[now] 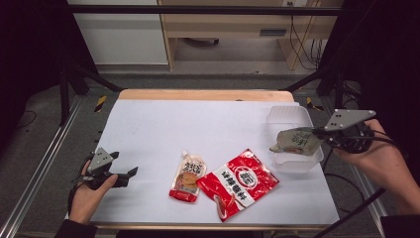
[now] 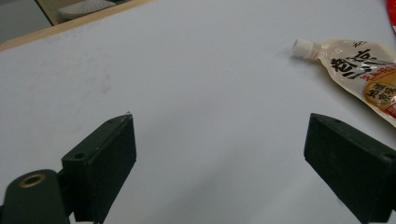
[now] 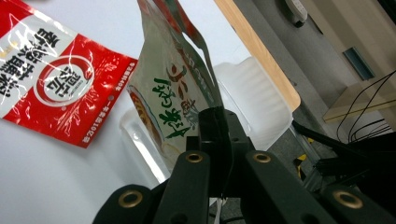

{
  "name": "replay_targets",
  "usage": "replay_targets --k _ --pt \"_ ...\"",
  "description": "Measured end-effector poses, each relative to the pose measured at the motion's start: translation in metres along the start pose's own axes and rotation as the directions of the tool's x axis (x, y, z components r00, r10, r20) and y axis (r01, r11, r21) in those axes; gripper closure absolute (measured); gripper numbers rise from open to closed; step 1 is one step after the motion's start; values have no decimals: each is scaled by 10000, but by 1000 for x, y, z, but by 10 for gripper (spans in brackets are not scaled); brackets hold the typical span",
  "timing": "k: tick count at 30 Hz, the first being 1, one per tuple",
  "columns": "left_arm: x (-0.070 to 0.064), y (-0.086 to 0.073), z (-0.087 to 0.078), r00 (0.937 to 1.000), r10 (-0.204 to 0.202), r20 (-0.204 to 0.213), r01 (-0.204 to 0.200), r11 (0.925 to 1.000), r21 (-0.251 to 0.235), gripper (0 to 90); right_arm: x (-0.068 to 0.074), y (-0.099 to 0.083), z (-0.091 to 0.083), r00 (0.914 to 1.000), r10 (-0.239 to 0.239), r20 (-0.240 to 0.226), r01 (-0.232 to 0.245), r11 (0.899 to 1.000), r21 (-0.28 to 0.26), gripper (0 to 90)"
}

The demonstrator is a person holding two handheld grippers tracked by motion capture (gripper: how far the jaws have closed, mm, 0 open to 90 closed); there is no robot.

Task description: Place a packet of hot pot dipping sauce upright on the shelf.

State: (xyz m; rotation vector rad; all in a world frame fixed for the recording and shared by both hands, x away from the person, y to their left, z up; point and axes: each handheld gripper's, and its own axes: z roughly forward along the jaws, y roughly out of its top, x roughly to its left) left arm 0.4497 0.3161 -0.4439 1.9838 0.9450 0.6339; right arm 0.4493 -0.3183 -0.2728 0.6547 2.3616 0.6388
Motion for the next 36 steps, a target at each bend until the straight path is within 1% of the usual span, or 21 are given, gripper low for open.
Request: replay_targets --k 4,6,9,10,14,17,20,24,25,26,28,30,34,36 --pt "1 -1 0 10000 -28 -5 28 10000 16 90 1 -12 2 9998 158 -107 -158 9999 24 900" --pt "2 0 0 10000 -17 -21 18 10000 37 90 1 -16 3 9997 140 -222 -138 9999 70 900" --pt "1 0 0 10000 -10 -44 10 10000 -2 90 -1 -19 5 9996 180 -237 -174 9995 270 900" --pt "1 0 0 10000 67 -40 -67 10000 72 90 -2 -19 5 9995 180 -274 -172 9994 289 900" --pt "0 1 1 10000 61 -22 -61 10000 37 90 -5 -21 9 9988 323 -354 -313 9991 300 900" --pt "1 0 0 10000 23 -52 -23 10000 69 90 -6 -22 9 9985 365 -409 -355 9990 254 900" --pt "2 0 0 10000 -36 -45 36 10000 32 90 -6 -21 7 9984 271 -502 -259 9993 261 900" --pt "2 0 0 10000 -53 -15 53 10000 58 90 -6 -21 6 9978 284 -597 -272 9994 211 900" --pt "2 -1 1 9999 -119 33 119 9999 72 90 -6 -21 6 9971 306 -690 -293 9994 201 900" --pt "3 -1 1 9999 -163 54 163 9998 83 90 -6 -21 6 9971 306 -690 -293 9994 201 900" --pt "3 -1 1 9999 -123 -7 123 9999 121 90 -6 -21 5 9968 291 -739 -278 9994 185 900" --pt "4 -1 1 9998 -177 -5 177 9998 114 91 -6 -20 4 9967 246 -767 -231 9995 203 900" --pt "4 -1 1 9999 -117 -48 118 9998 155 91 -5 -20 3 9942 126 -1071 -115 9999 110 900" --pt "4 -1 1 9999 -132 -42 132 9998 173 91 -5 -20 2 9933 142 -1147 -137 9999 54 900"
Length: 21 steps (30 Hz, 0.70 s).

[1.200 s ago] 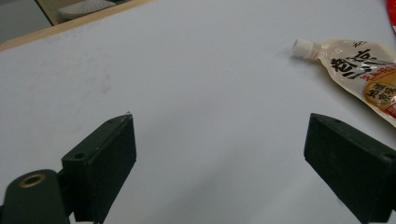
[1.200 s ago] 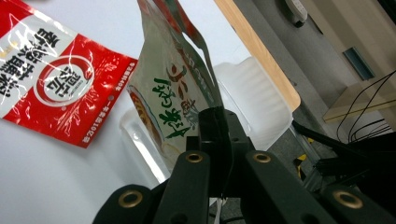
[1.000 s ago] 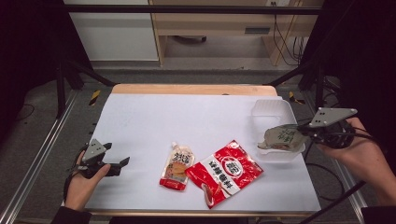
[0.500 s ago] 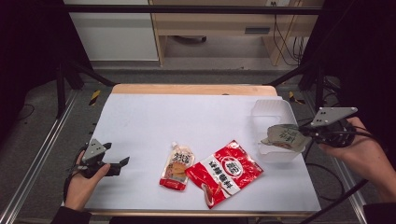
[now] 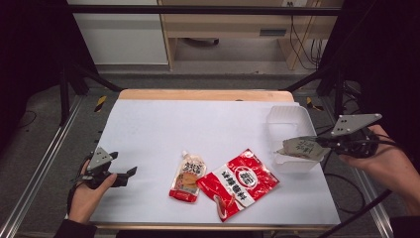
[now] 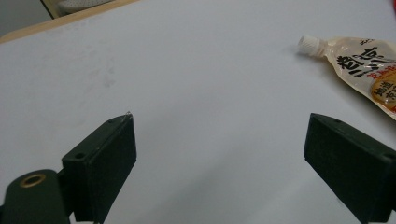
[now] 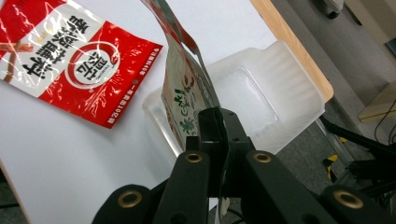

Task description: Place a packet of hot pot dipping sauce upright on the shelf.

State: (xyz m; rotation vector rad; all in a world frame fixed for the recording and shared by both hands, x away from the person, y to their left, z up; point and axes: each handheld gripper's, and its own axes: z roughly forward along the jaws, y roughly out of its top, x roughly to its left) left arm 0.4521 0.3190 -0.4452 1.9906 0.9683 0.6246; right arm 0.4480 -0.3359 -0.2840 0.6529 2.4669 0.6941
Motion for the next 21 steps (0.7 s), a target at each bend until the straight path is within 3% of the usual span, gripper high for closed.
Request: replay_targets --k 16,21 --pt "-1 0 2 10000 13 -1 -13 10000 56 91 -5 1 -1 9974 -61 -716 72 9999 154 900" --pt "-2 0 3 10000 47 -1 -47 10000 57 91 -8 1 10 9971 -92 -750 120 9993 362 900"
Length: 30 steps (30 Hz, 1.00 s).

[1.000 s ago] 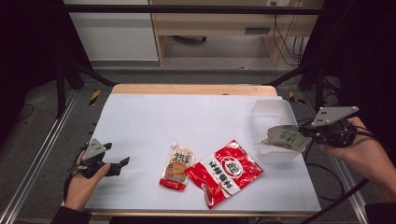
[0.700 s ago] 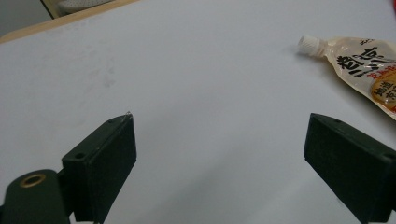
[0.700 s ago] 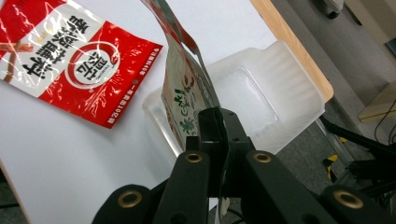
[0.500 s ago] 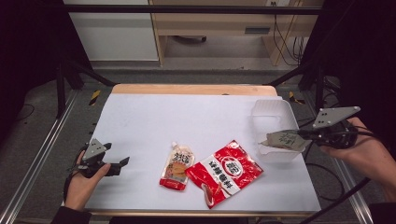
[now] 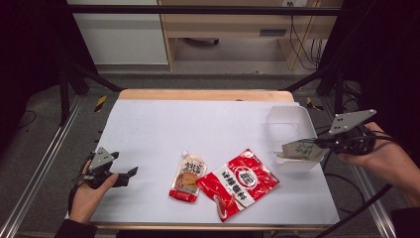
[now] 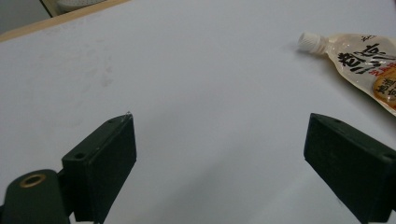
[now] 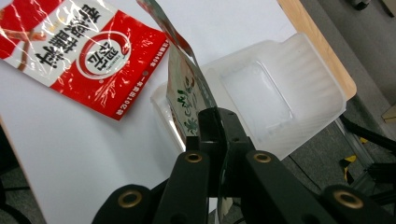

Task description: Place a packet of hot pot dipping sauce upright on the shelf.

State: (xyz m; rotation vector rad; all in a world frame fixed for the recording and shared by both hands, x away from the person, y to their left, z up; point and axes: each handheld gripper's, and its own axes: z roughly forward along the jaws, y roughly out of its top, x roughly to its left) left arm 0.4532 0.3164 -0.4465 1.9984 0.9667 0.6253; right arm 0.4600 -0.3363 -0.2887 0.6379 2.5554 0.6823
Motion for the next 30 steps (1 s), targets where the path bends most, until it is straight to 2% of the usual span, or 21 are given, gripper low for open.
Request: replay_targets --k 9,15,18,21,23,25,27,30 --pt "0 0 0 10000 -23 39 23 10000 -1 94 -2 -10 28 9991 344 -254 -338 9992 210 893" --pt "-1 0 0 10000 -25 40 25 10000 -10 94 1 -14 39 9981 531 -325 -520 9981 326 860" --pt "-1 0 0 10000 -9 53 9 10000 8 93 2 -15 38 9976 622 -301 -615 9978 235 840" --pt "-1 0 0 10000 3 46 -3 10000 5 93 3 -17 37 9961 774 -424 -762 9967 284 758" --pt "-1 0 1 10000 11 50 -11 10000 12 93 5 -16 36 9944 1016 -302 -1007 9945 294 589" --pt "-1 0 1 10000 22 46 -22 10000 23 93 8 -15 36 9925 1208 -177 -1204 9925 205 472" --pt "-2 0 1 10000 40 36 -40 10000 18 93 13 -14 35 9942 1074 56 -1075 9938 300 371" --pt "-2 0 1 10000 52 35 -52 10000 26 92 22 -7 33 9957 872 318 -875 9961 80 297"
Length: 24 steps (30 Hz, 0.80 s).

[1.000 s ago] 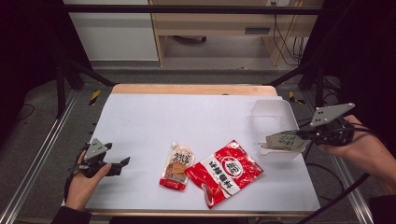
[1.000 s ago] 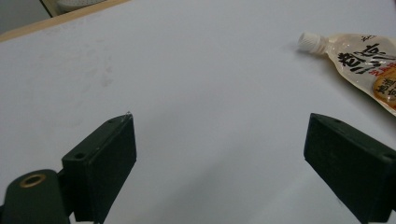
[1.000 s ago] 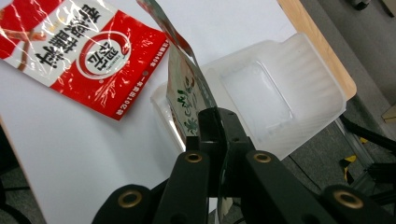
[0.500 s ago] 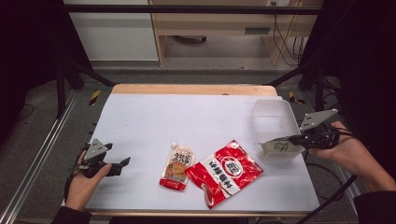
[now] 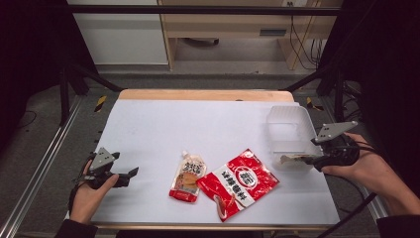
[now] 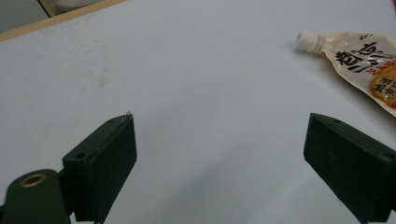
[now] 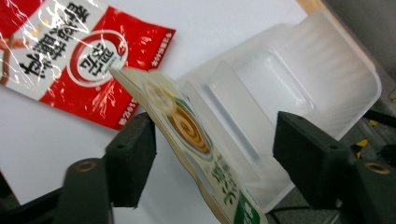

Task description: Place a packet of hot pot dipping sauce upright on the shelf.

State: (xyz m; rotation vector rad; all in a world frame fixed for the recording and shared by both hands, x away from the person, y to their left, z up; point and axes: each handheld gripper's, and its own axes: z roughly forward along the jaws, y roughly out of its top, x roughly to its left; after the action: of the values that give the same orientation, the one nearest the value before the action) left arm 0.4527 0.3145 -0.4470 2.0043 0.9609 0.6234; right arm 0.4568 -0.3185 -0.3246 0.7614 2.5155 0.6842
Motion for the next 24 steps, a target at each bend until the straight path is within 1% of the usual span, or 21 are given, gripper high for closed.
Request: replay_targets --k 1,2,4,6,10,11,14,15,17,20,23,24 --pt "0 0 0 10000 3 0 -3 10000 0 93 4 3 -1 9999 -41 91 42 9999 -110 276" --pt "0 0 0 10000 12 -4 -12 10000 -5 93 7 6 -2 10000 -13 79 14 9999 -167 265" --pt "0 0 0 10000 28 -10 -28 10000 -22 93 13 13 -3 9997 -141 197 148 9992 -363 229" --pt "0 0 0 10000 40 2 -40 10000 4 93 22 20 -5 9994 -265 211 277 9978 -598 220" --pt "-2 0 1 9999 133 6 -133 9999 35 92 40 36 -5 9978 -528 407 560 9949 -838 197" --pt "-2 1 1 9999 157 3 -157 9999 41 92 44 40 -4 9973 -542 494 585 9942 -904 187" --pt "-3 1 1 9998 219 -10 -219 9998 39 91 55 52 -2 9973 -539 506 595 9914 -1170 171" --pt "-3 1 1 9997 238 -15 -238 9997 43 91 59 57 -1 9966 -573 596 643 9903 -1236 162" --pt "-4 1 1 9997 252 14 -252 9997 43 91 68 66 3 9967 -514 626 603 9869 -1494 147" --pt "-5 1 1 9996 289 8 -289 9996 15 90 80 76 11 9975 -399 580 493 9841 -1709 138" --pt "-6 1 1 9994 339 -13 -339 9994 28 90 95 85 24 9982 -452 384 518 9796 -1942 146" --pt "-7 1 1 9993 370 -36 -370 9993 34 90 102 89 30 9984 -502 272 545 9801 -1908 152"
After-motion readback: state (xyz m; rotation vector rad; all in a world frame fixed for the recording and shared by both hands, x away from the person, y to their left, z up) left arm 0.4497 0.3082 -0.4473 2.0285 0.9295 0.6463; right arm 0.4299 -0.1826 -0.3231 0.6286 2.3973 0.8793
